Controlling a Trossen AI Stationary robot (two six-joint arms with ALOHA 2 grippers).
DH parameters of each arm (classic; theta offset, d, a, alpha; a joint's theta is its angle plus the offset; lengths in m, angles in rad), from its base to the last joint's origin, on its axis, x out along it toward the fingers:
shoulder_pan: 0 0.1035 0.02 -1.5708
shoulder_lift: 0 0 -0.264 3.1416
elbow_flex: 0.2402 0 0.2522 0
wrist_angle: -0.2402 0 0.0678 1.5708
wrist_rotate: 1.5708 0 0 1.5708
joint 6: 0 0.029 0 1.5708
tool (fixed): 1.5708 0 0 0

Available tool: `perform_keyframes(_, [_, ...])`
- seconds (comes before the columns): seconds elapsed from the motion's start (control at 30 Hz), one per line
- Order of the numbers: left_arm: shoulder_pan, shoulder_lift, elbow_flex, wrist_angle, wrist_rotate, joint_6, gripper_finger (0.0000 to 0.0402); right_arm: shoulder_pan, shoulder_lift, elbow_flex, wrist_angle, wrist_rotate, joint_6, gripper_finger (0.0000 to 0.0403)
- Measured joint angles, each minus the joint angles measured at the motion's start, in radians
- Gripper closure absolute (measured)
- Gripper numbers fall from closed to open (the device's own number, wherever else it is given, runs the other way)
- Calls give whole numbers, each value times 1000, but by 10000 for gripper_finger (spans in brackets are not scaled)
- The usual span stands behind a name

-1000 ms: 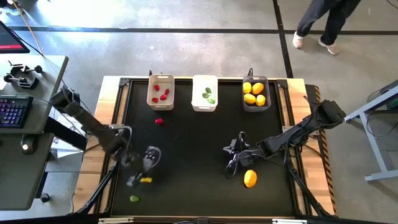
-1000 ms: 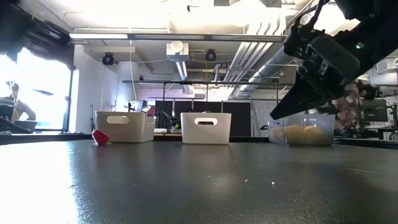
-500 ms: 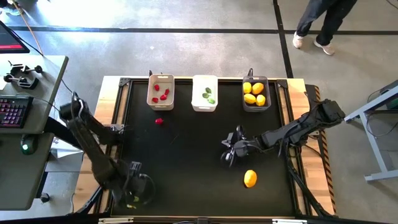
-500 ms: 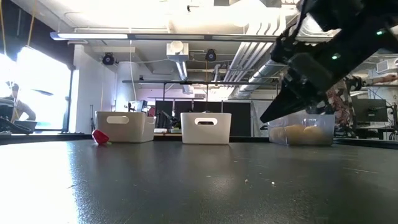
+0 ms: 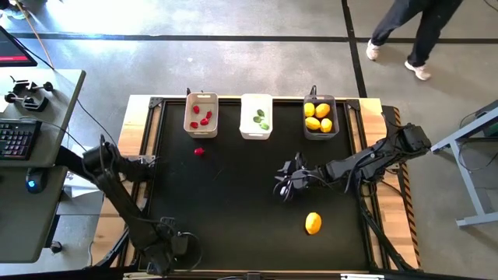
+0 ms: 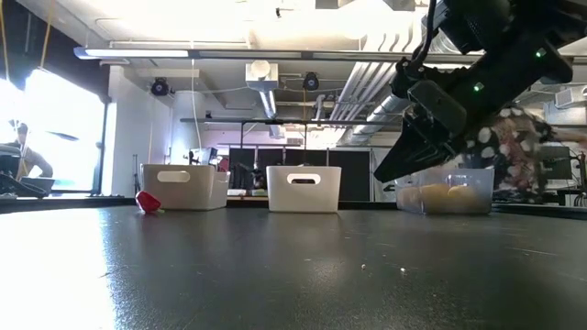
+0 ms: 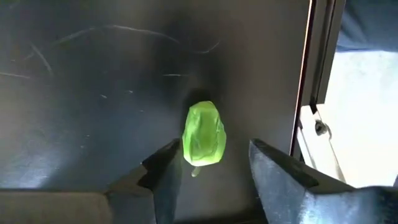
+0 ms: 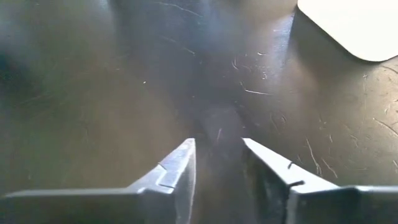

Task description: Sort produce into baskets

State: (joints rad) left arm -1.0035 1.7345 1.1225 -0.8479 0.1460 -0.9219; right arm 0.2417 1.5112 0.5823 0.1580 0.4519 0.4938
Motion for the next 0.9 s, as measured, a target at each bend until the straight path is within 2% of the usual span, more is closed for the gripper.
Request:
perform_keyframes(0.13, [0,21,0,5,2,22,224,0,0,0,-1,-3,-1,263])
perform_keyframes(0.27, [0,49,0,10,-1,35,239,0,0,0,-1,-3,-1,257])
perform_keyframes(0.43, [0,72,0,12,-3,53,285,0,0,0,-2,-3,-1,258])
perform_keyframes(0.7, [22,60,0,13,-33,165,370,1,0,0,-4,-3,-5,258])
perform_keyframes(0.8, [68,31,0,-7,-108,229,385,1,0,0,-4,-3,-5,258])
perform_keyframes(0.9, [156,7,0,-13,-224,339,388,1,0,0,-8,-3,-26,258])
